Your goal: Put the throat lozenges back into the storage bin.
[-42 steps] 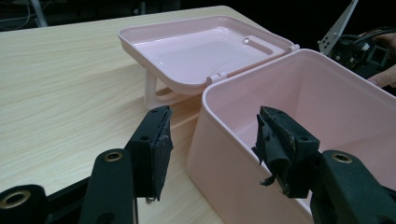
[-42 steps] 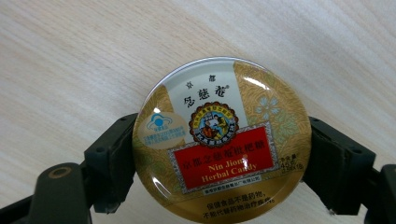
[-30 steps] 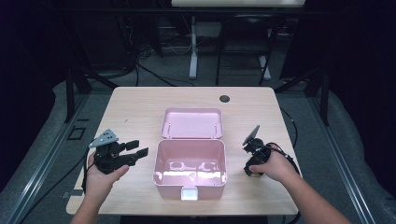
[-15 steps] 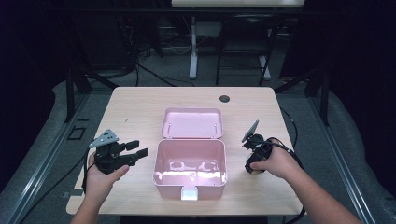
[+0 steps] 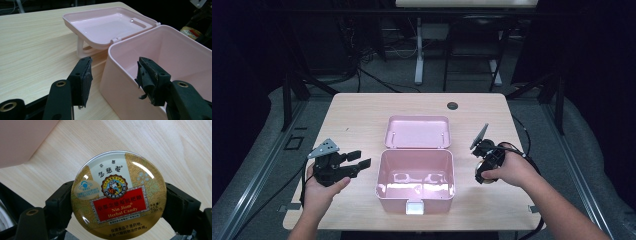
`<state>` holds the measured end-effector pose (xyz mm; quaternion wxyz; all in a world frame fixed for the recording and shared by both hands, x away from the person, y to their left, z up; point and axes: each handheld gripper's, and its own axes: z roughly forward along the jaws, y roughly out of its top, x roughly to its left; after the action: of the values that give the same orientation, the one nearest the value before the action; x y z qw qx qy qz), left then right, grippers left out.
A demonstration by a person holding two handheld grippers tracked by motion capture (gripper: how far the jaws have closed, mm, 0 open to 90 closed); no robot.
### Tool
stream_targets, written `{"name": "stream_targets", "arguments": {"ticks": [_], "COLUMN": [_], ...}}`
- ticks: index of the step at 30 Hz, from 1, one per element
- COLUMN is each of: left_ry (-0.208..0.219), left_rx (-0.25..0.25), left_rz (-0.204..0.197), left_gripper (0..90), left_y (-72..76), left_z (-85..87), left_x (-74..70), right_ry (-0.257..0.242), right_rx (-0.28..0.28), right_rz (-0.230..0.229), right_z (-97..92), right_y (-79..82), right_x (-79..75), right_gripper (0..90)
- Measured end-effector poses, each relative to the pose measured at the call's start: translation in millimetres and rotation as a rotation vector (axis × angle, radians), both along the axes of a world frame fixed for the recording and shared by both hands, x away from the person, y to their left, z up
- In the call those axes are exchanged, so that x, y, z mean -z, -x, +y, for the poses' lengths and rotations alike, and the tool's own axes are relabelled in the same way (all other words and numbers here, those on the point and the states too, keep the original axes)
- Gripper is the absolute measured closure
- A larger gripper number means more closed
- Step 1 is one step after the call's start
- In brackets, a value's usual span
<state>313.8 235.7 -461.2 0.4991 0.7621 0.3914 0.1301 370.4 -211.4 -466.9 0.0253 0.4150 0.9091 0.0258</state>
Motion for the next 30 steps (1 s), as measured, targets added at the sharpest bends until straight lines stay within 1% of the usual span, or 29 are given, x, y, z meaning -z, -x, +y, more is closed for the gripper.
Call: {"name": "stream_targets", "arguments": {"ticks": [4,7,9,13,14,16,20,23,24,25,26,30], "left_ry": [0.001,0.002,0.003,0.003,0.004,0.004,0.004,0.002,0.006,0.005,0.008,0.008], "left_rx": [0.0,-0.001,-0.002,-0.001,-0.002,-0.001,-0.001,0.004,0.001,0.002,0.002,0.002], "left_rz": [-0.001,-0.001,-0.001,-0.001,-0.001,-0.002,-0.002,0.004,0.0,0.004,0.005,0.006], "left_gripper": [45.3,45.4,45.4,45.4,45.4,45.4,45.4,45.4,45.4,45.4,45.4,45.4], "left_y": [0.1,0.1,0.1,0.0,0.0,0.1,0.2,0.0,-0.3,-0.4,-0.5,-0.2], "left_z": [-0.1,-0.5,-0.7,-0.7,-0.7,-0.7,-0.6,-0.3,-0.7,-0.5,-0.4,0.2], "left_x": [-0.1,0.2,0.2,0.3,0.4,0.2,0.1,0.1,0.7,0.6,0.8,0.4], "right_ry": [-0.002,0.005,0.0,-0.01,-0.008,-0.004,-0.012,-0.008,-0.003,-0.004,-0.002,0.004], "right_rx": [-0.018,-0.032,-0.037,-0.059,-0.084,-0.104,-0.159,-0.199,-0.21,-0.231,-0.252,-0.303], "right_rz": [-0.004,0.0,-0.001,-0.017,-0.023,-0.026,-0.03,-0.037,-0.041,-0.054,-0.057,-0.058], "right_z": [1.5,3.1,4.0,5.7,5.7,7.2,10.2,12.2,13.0,14.1,14.9,19.4], "right_y": [1.2,2.2,3.0,4.5,4.6,5.5,7.9,9.1,9.5,10.1,10.3,11.7], "right_x": [-6.0,-13.5,-19.0,-29.8,-33.3,-37.7,-45.3,-48.4,-49.7,-50.5,-51.2,-53.0], "right_gripper": [19.7,19.7,19.7,19.7,19.7,19.7,19.8,19.7,19.8,19.8,19.8,19.8]}}
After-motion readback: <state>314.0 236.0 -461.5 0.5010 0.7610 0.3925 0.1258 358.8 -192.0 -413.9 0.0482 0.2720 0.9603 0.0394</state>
